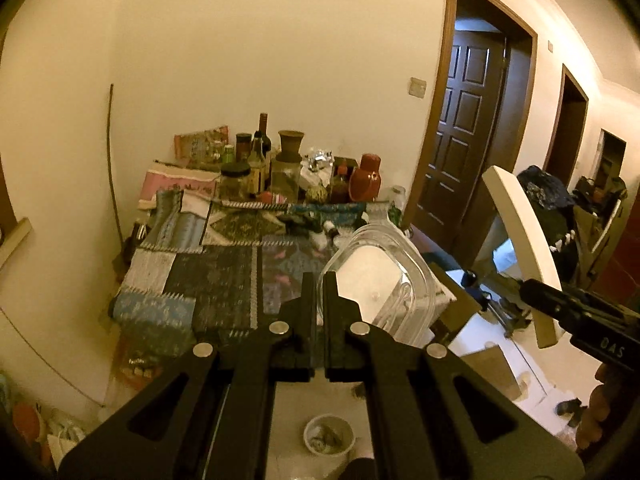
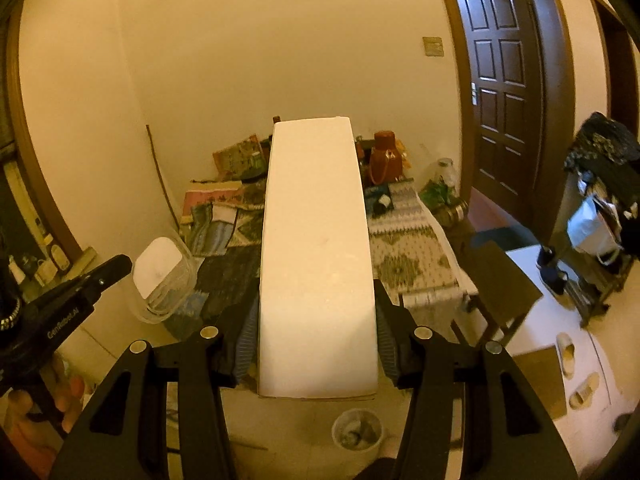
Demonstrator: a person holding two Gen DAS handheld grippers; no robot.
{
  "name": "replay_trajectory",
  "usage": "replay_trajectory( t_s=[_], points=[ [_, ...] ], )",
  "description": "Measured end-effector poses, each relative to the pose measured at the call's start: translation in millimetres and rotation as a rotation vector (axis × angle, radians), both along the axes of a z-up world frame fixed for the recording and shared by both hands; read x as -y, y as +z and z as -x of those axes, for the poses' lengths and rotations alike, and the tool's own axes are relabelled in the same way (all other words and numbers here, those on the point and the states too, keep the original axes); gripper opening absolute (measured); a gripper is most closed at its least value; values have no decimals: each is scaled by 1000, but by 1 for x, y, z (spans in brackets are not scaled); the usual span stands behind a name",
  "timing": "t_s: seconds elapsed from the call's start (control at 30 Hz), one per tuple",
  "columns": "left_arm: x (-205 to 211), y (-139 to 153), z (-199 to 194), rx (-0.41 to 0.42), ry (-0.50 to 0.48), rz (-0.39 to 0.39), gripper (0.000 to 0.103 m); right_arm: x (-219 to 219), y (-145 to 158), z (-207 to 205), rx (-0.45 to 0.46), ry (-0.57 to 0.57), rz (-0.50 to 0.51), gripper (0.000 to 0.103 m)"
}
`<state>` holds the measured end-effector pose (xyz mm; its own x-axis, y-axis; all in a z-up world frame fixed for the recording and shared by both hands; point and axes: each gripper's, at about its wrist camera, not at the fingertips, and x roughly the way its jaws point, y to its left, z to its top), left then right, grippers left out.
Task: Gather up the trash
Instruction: 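Lift the white block and clear tub and carry them down toward the bin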
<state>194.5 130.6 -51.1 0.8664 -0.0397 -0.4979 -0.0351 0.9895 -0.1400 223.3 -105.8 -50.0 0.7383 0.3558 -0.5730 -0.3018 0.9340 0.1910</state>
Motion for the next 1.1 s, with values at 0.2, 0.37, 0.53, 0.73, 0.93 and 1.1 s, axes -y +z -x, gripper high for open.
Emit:
replay_trajectory(
  t_s=[0.2,0.37,0.53,0.73,0.93,1.1],
  points=[
    [-7,-10,18,-41,-7,20,1,0,-3,12,-41,-10,27,48],
    [-1,-27,19,-94,-3,29,1,3,-26,15,-106,7,38,48],
    [9,-59,9,-171,5,25,1,14,-64,5,-189,26,47,48],
    [27,-129,-20,-290,36,45,1,30,-133,-12,-331,51,64,48],
    [47,-224,-43,-412,66,66,1,41,-211,-28,-431,78,126,48],
    [55,-312,-57,-515,93,97,1,49,-281,-30,-532,93,152,48]
  ],
)
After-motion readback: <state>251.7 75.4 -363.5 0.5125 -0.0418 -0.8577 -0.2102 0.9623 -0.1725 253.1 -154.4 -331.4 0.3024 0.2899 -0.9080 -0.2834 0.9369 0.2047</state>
